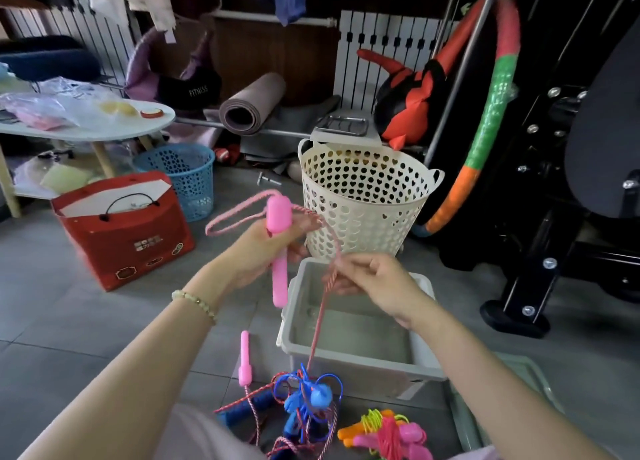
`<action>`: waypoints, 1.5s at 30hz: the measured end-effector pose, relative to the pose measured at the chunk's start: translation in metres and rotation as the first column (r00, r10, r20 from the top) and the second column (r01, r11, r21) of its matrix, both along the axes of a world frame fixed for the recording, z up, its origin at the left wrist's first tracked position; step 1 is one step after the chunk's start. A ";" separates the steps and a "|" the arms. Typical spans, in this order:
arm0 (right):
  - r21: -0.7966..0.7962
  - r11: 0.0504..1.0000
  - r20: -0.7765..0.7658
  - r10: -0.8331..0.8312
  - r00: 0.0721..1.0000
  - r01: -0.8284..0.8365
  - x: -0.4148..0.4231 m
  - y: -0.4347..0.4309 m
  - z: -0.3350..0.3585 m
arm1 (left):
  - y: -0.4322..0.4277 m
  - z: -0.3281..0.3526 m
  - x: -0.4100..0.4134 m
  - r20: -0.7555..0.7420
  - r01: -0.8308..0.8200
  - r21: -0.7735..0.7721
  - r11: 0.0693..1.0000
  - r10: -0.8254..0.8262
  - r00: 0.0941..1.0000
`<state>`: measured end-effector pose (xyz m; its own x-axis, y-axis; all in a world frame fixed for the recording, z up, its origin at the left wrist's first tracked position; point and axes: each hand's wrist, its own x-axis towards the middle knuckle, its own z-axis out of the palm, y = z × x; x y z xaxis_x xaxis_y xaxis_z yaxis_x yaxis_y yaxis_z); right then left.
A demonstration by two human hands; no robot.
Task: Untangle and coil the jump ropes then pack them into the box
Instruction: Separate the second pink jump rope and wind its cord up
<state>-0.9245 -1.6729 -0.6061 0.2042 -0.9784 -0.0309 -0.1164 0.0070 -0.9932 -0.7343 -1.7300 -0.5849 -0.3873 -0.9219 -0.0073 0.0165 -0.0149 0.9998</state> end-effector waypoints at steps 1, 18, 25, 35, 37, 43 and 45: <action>-0.053 0.994 0.081 -0.092 0.992 0.096 -0.001 -0.002 0.008 | 0.005 -0.007 -0.001 0.089 0.104 0.033 0.994 -0.107 0.990; -0.068 0.928 0.381 -0.315 0.870 0.366 0.011 -0.014 0.022 | 0.024 -0.036 -0.018 0.253 0.154 -0.027 0.988 -0.143 0.957; 0.086 0.996 0.316 -0.051 0.947 0.025 0.011 -0.014 0.002 | 0.016 -0.005 -0.007 -0.123 -0.075 0.004 0.997 0.075 0.989; -0.005 1.000 -0.065 0.021 0.998 -0.022 0.032 -0.006 -0.018 | -0.006 -0.002 0.028 -0.211 -0.234 0.033 0.972 0.236 0.949; -0.122 0.988 0.089 -0.084 0.992 0.095 0.032 -0.009 0.010 | -0.002 -0.020 0.030 -0.007 -0.048 0.050 0.998 0.048 0.999; -0.194 0.939 0.356 -0.202 0.912 0.284 0.039 -0.022 0.054 | 0.023 -0.027 0.026 0.239 0.179 0.047 0.983 -0.185 0.953; -0.194 0.941 0.367 -0.192 0.910 0.277 0.040 -0.026 0.053 | 0.024 -0.015 0.027 0.150 0.073 -0.008 0.997 -0.071 0.986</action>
